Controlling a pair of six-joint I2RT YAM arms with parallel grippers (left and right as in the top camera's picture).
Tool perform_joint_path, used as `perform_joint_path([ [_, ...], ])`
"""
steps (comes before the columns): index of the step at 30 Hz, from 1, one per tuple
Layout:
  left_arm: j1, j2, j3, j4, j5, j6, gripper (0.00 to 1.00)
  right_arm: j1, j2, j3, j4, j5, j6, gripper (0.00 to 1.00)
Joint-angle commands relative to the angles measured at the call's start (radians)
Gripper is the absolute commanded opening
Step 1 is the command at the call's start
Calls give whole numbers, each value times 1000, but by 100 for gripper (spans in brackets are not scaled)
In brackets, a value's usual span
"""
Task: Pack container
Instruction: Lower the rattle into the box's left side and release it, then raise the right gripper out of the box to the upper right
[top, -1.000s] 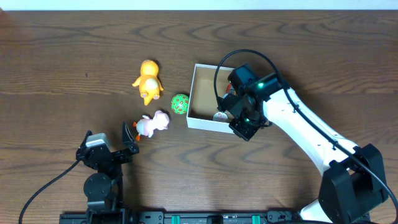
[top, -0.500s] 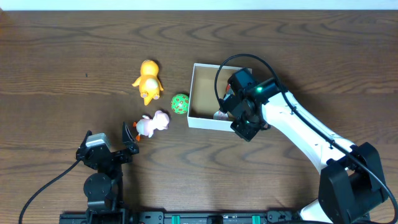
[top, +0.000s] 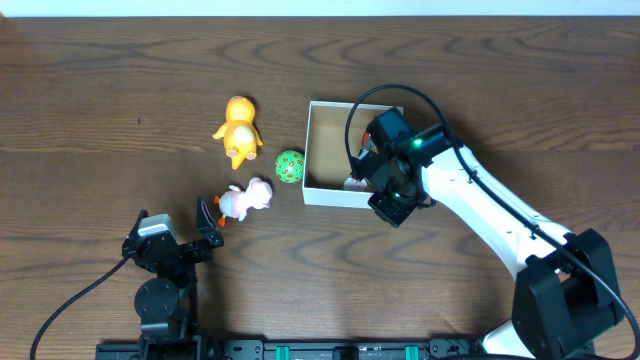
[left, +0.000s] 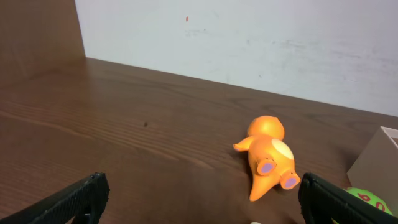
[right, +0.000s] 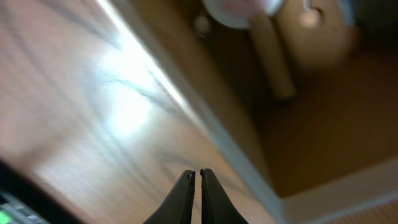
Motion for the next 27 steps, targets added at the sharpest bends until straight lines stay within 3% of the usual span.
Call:
perform_joint_path([
  [1, -2, -5, -31, -19, -4, 13, 98, 5, -23, 81, -22, -177, 1, 8],
  [6, -2, -5, -31, -19, -4, 13, 98, -14, -24, 180, -59, -232, 2, 6],
  [9, -2, -5, -31, -19, -4, 13, 98, -49, -24, 226, -31, -218, 13, 11],
  [16, -2, -5, -31, -19, -4, 13, 98, -244, -24, 287, 69, 1, 180, 15],
  [20, -2, -5, -31, -19, -4, 13, 98, -383, -24, 294, 43, 5, 183, 32],
  [21, -2, -5, -31, -19, -4, 13, 98, -418, -24, 294, 35, 5, 183, 45],
  [23, -2, -5, -31, -19, -4, 13, 98, -468, -24, 294, 20, 5, 182, 99],
  [27, -2, -5, -31, -19, -4, 13, 98, -540, -24, 294, -14, 5, 182, 99],
])
